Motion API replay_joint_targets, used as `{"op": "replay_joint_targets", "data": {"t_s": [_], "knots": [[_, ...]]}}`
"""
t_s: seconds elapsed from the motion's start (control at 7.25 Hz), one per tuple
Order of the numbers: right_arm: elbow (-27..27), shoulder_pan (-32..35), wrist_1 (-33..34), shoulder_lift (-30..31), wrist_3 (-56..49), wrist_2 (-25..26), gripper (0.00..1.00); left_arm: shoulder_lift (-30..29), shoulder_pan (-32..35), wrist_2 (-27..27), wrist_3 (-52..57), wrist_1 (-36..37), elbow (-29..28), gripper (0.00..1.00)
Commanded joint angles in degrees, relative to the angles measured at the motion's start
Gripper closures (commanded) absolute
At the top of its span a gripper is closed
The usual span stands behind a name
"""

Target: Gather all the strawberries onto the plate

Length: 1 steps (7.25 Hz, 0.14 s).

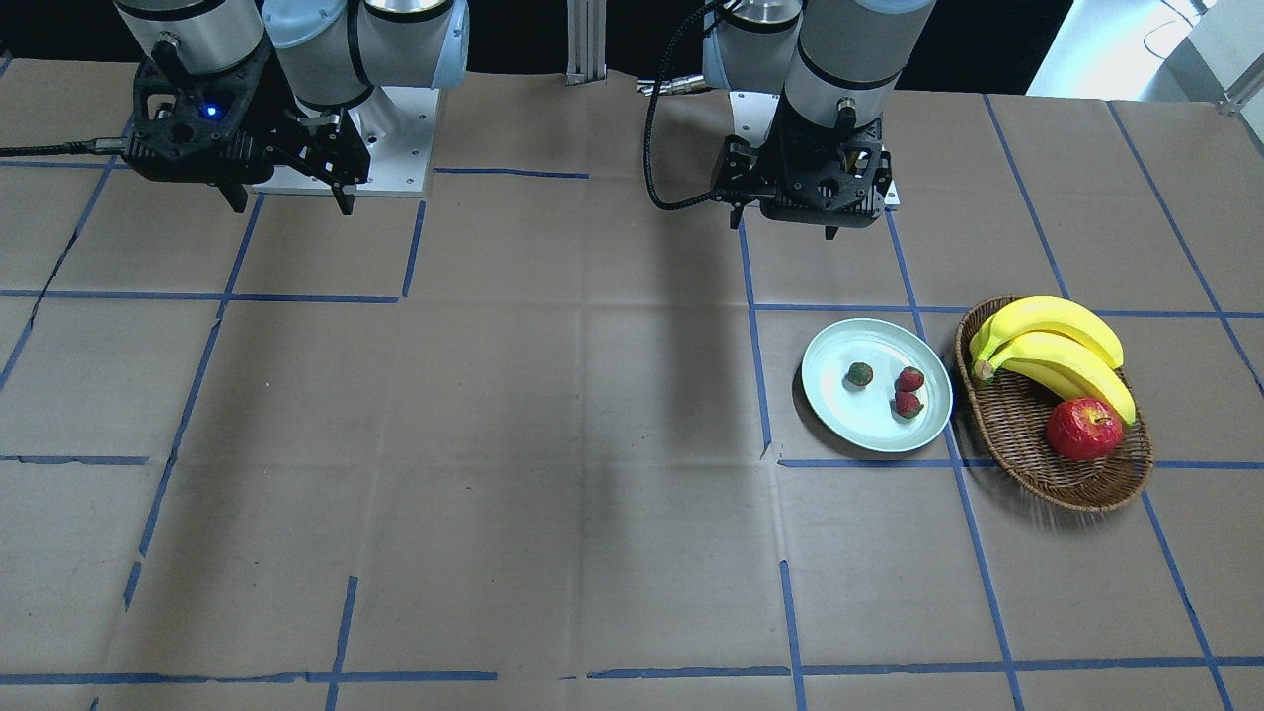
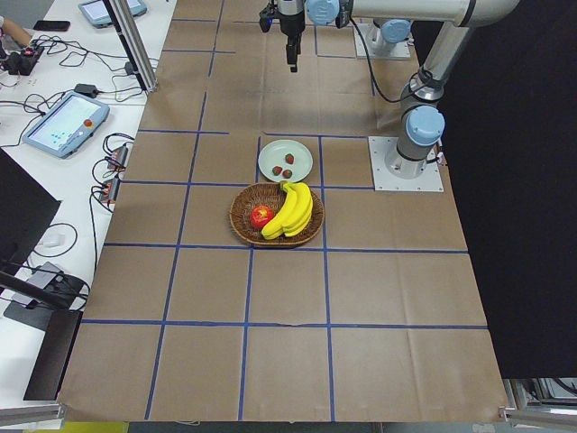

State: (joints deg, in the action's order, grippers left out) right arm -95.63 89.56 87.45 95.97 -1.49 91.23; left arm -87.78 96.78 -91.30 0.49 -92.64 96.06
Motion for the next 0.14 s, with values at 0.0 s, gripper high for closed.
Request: {"op": "replay_joint_targets", "data": {"t_s": [0.0], "knots": [[0.0,0.0,0.0,0.0,-0.1,0.1,0.00,-0.2,-0.1,-0.1,0.0,1.3,0.1,0.00]]}}
